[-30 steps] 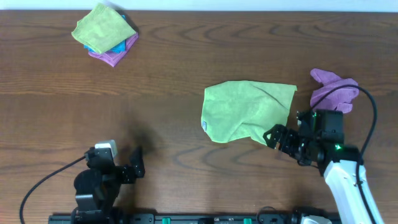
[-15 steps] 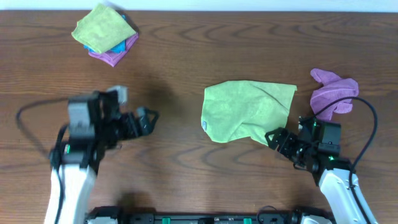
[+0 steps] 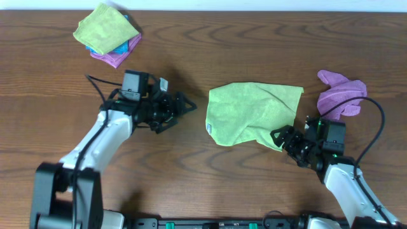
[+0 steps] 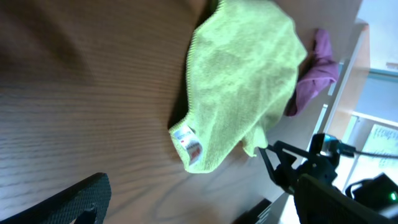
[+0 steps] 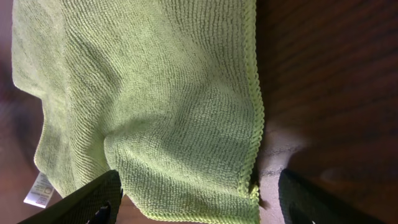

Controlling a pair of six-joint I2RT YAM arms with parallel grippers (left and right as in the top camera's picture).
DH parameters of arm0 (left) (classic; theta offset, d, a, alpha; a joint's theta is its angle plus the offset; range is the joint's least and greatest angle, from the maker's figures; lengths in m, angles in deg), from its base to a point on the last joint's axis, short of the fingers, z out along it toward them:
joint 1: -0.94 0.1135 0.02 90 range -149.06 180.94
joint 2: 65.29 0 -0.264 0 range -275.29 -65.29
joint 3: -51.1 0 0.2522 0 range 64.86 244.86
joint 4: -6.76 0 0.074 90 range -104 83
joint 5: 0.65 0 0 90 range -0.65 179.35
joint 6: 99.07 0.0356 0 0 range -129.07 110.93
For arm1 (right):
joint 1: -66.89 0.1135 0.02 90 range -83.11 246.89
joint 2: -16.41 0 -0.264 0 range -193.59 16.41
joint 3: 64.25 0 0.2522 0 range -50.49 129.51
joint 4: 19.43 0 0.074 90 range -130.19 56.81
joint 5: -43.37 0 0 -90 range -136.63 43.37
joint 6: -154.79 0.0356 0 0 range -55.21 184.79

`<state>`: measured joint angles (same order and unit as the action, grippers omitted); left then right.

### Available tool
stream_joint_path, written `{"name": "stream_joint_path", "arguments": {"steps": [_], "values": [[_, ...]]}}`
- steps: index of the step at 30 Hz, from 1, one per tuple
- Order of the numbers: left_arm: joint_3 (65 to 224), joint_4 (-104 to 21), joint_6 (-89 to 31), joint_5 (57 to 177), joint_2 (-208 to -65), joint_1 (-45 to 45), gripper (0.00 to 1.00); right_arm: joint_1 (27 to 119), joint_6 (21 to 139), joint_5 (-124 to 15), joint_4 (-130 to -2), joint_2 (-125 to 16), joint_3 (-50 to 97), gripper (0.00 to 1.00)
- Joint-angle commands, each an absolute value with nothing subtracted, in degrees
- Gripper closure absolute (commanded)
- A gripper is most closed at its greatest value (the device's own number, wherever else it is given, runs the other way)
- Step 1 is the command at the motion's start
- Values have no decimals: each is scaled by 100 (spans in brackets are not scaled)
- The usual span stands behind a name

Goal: Fold the cloth
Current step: 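Reach the left gripper to the green cloth's left edge and grasp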

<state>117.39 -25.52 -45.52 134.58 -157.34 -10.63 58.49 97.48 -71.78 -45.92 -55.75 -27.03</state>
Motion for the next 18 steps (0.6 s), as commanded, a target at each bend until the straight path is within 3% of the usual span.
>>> {"name": "stream_joint_path", "arguments": {"steps": [1, 18], "values": [[11855, -2347, -5183, 13556, -16108, -1231, 5, 5792, 9864, -7274, -4581, -5599, -2736, 20], [11855, -626, -6029, 13620, -17396, -2101, 5, 5792, 10012, -7480, -4579, -5596, -2736, 20]]}}
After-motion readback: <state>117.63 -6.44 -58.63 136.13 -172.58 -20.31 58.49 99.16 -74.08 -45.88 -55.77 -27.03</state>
